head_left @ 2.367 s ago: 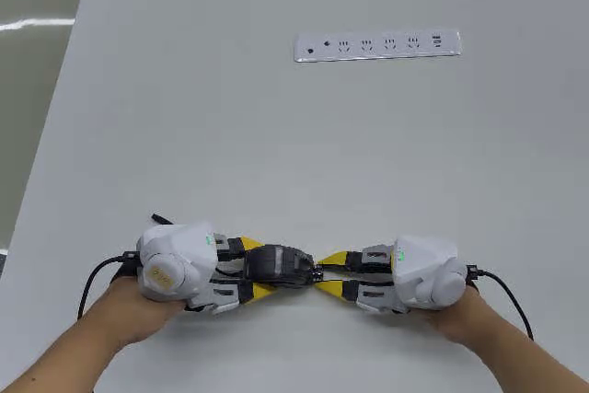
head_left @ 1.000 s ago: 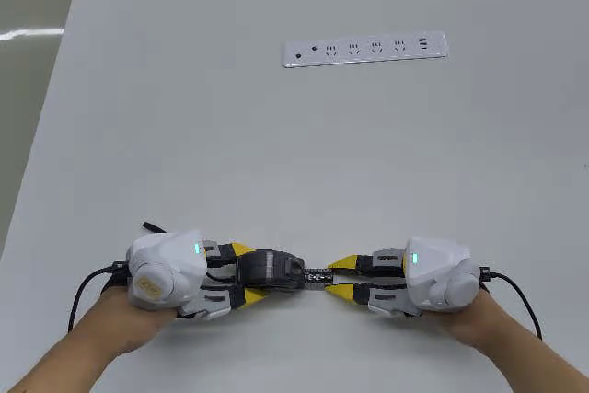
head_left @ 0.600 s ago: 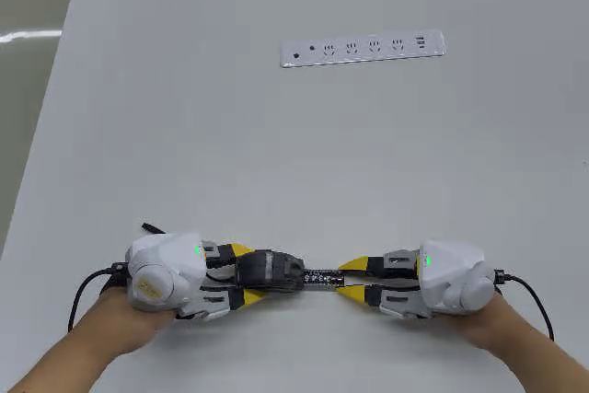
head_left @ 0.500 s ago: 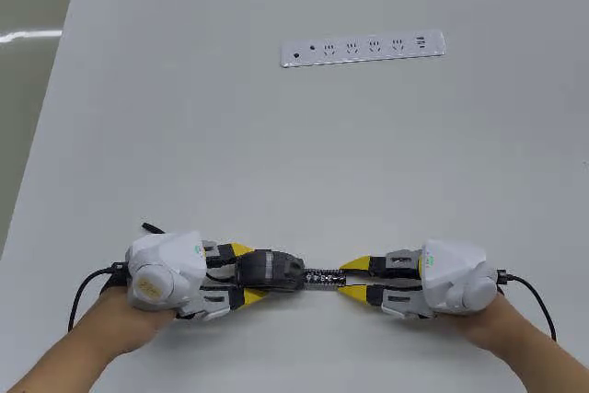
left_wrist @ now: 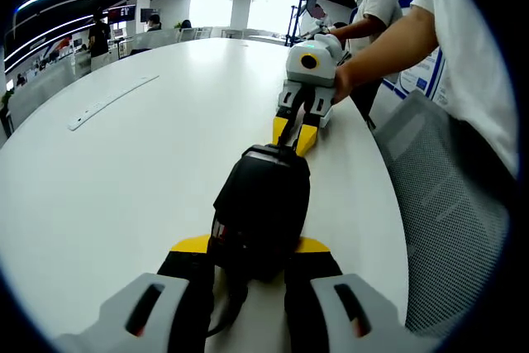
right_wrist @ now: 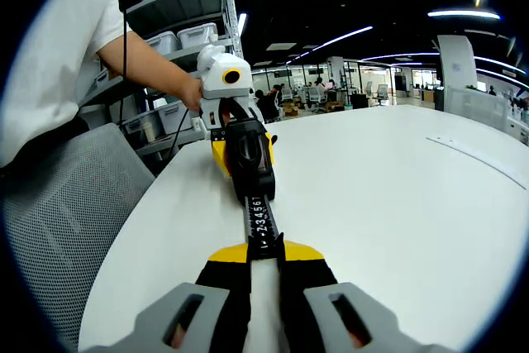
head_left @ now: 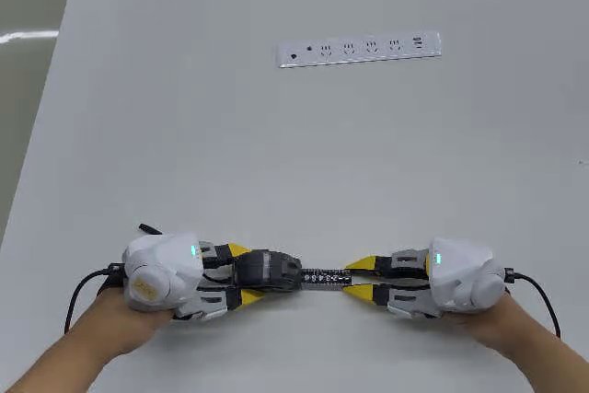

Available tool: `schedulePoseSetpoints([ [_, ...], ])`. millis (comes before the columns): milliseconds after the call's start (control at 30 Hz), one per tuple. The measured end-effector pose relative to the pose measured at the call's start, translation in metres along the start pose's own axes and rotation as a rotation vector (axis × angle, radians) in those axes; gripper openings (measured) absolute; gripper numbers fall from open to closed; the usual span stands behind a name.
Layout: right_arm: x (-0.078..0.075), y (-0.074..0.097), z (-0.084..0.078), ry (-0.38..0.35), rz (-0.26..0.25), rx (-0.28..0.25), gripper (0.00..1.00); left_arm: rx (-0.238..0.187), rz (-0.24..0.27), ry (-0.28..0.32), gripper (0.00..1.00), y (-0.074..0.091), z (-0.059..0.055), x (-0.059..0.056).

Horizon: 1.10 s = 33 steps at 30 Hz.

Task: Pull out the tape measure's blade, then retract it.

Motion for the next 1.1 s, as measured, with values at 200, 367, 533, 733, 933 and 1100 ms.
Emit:
schedulePoseSetpoints([
  [200, 0.0, 0.005, -0.001, -0.004, -0.001, -0.001, 0.1, 0.001, 0.002, 0.001, 0.29, 0.0, 0.0, 0.0],
  [367, 0.0, 0.01, -0.003, -0.011, 0.0, -0.002, 0.1, 0.003, 0.004, -0.001, 0.29, 0.0, 0.0, -0.001],
  [533, -0.001, 0.015, -0.005, -0.013, -0.006, -0.003, 0.1, 0.002, 0.005, 0.0, 0.29, 0.0, 0.0, -0.001],
  [733, -0.001, 0.019, -0.006, -0.027, -0.011, -0.003, 0.09, 0.003, 0.006, -0.001, 0.29, 0.0, 0.0, -0.001],
  [933, -0.002, 0.024, -0.007, -0.033, -0.018, -0.004, 0.09, -0.001, 0.008, 0.0, 0.29, 0.0, 0.0, -0.001],
  [1100, -0.001, 0.027, -0.009, -0.032, -0.012, 0.002, 0.09, -0.001, 0.005, -0.003, 0.29, 0.0, 0.0, -0.001],
])
Point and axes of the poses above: the centre of the closed fingertips' face, and the gripper's own axes: y roughly backward along the fingers, x roughly to its left, z roughly out of its top, the point moved 5 cm from there along y, roughly backward along the fingers, and after that the axes turned 4 degrees about -x, right-handed, at the moved point
